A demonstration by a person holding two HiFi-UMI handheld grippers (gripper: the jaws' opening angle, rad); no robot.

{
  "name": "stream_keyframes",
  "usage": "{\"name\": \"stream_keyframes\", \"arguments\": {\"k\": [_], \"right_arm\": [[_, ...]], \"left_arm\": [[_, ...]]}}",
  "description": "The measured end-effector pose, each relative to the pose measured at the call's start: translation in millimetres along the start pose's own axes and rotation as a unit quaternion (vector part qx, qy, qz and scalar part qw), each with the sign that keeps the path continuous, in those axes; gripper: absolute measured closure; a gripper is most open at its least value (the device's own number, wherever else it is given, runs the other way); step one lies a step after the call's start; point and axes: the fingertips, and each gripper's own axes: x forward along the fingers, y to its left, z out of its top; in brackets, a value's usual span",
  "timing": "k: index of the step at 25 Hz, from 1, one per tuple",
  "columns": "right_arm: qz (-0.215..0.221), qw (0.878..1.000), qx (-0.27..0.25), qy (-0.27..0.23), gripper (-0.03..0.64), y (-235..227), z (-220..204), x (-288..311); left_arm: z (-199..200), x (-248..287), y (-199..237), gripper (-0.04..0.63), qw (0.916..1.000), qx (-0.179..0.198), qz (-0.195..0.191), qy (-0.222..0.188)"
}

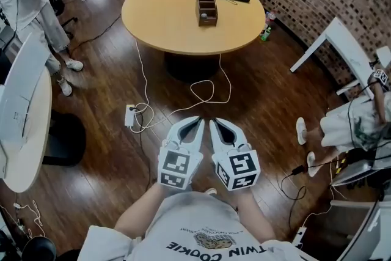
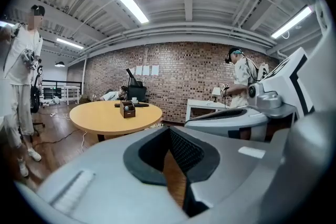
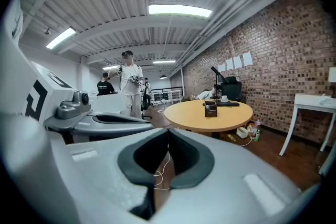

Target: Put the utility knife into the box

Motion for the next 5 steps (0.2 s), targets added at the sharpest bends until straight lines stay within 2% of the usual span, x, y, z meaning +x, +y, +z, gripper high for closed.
{"name": "stream_keyframes", "arguments": {"k": [5], "right_arm": [[0.004, 1.000, 0.000, 0.003, 0.615, -5.0, -8.9, -31.4]], "left_arm": [[-1.3, -7.6, -35.1, 0.588, 1.0000, 0.001, -0.001, 0.000]]}}
